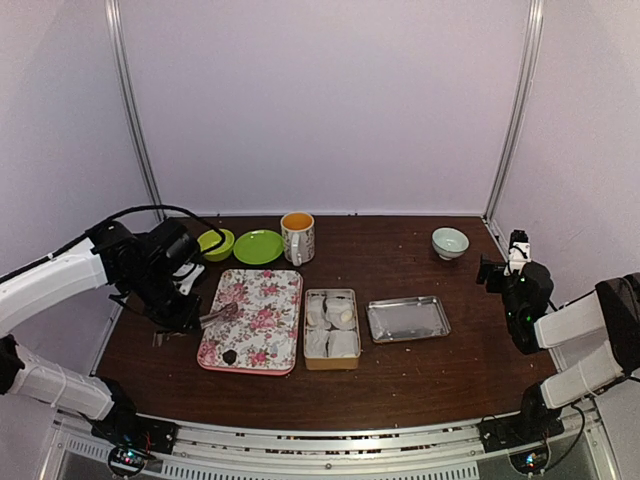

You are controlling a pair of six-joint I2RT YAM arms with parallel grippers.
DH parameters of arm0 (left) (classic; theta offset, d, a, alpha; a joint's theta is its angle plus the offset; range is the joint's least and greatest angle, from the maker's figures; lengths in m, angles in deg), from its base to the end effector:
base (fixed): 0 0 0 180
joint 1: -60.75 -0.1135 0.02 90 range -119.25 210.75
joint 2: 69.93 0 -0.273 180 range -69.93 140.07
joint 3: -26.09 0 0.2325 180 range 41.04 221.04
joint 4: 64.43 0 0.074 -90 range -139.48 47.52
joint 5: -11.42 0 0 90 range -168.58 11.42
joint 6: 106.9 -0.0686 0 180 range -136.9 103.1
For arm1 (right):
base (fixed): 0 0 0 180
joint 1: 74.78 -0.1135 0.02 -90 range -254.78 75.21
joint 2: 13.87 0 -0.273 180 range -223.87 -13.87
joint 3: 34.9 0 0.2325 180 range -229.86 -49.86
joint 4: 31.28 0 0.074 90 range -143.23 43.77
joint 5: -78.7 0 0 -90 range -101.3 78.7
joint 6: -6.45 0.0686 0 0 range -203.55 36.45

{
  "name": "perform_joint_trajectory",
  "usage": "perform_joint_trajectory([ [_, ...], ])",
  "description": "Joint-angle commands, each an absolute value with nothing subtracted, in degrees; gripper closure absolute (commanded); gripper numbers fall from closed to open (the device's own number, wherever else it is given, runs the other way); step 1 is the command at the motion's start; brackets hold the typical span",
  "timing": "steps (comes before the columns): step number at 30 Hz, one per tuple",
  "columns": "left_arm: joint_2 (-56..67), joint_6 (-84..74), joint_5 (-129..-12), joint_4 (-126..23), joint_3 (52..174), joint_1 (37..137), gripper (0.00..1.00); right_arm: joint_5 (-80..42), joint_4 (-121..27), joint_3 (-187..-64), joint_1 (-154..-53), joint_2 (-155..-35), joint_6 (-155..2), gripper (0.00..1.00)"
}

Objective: Pack the chocolate

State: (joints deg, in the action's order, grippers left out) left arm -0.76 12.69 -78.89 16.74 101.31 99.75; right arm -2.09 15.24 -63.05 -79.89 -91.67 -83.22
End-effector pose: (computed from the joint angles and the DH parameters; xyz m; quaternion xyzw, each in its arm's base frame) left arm 0.1485 -0.1198 0.2553 0.0810 0.9883 -0.0707 0.1085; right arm 0.2543 0.0117 0.1954 0.0250 0.7255 -0.0257 0.6873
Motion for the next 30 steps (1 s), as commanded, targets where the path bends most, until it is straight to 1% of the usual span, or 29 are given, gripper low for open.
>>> perform_joint_trajectory([
  [1, -2.79, 11.09, -70.84, 11.93, 103.25, 100.03, 0.9, -1.28, 16.44, -64.04, -79.62, -91.74, -82.87, 0.0],
  [13, -4.82, 10.57, -57.98, -0.49, 103.22, 104.22, 0.91, -1.28, 16.44, -64.01, -79.62, -91.74, -82.91, 0.0],
  [22, 0.82, 10.27, -59.83, -2.15, 106.1, 109.89, 0.91, -1.28, 16.44, -64.08, -79.66, -91.75, -82.85, 0.0],
  [30, 4.6, 8.77, -61.25, 3.94, 107.22, 111.92, 0.91, -1.28, 16.44, -64.03, -79.62, -91.78, -82.85, 0.0],
])
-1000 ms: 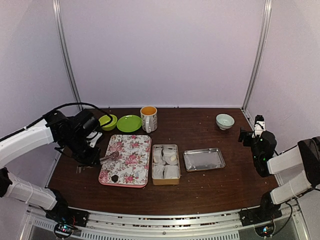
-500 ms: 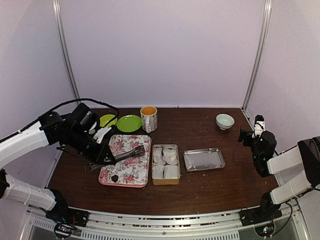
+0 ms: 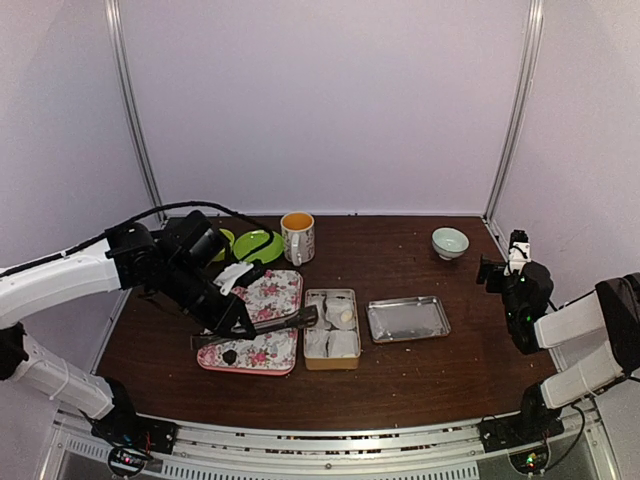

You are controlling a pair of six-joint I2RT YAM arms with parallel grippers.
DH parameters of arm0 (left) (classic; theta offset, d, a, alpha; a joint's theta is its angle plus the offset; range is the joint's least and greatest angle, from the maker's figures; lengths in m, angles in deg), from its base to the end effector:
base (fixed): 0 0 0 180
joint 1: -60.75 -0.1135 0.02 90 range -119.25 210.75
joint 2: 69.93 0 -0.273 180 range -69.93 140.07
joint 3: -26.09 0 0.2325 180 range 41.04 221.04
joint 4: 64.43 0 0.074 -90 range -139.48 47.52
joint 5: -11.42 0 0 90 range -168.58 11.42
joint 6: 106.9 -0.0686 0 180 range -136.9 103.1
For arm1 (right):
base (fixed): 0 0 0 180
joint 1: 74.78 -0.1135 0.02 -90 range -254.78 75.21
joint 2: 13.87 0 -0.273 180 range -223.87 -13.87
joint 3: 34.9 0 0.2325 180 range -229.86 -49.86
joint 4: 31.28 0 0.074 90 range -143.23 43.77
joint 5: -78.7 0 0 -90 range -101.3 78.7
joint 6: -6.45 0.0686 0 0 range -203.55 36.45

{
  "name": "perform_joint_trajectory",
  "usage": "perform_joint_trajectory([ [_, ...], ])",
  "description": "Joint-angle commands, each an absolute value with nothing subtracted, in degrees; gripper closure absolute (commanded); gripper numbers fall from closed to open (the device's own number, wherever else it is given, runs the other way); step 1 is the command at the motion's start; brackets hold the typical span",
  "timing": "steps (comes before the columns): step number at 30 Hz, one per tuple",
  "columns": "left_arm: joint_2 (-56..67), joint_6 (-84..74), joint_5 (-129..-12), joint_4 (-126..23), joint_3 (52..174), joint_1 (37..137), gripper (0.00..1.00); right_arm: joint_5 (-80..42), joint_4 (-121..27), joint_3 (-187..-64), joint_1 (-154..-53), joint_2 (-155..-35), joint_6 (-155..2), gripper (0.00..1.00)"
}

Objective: Pack the chocolate

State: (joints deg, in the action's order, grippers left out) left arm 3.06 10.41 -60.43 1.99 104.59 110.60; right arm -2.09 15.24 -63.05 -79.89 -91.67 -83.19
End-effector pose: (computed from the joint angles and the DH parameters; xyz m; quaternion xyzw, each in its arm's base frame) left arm 0.1379 -0.1966 0.2753 0.2256 0.9297 -0.2740 0.0987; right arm 0.2543 0.0117 0.1954 0.0252 0.7255 -0.0255 0.6873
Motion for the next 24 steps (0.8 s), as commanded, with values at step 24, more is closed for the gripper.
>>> perform_joint_trajectory([
  [24, 7.82, 8.68, -65.35, 6.51, 108.61, 113.75, 0.59, -1.28, 16.44, -64.02, -79.66, -91.75, -82.85, 0.0],
])
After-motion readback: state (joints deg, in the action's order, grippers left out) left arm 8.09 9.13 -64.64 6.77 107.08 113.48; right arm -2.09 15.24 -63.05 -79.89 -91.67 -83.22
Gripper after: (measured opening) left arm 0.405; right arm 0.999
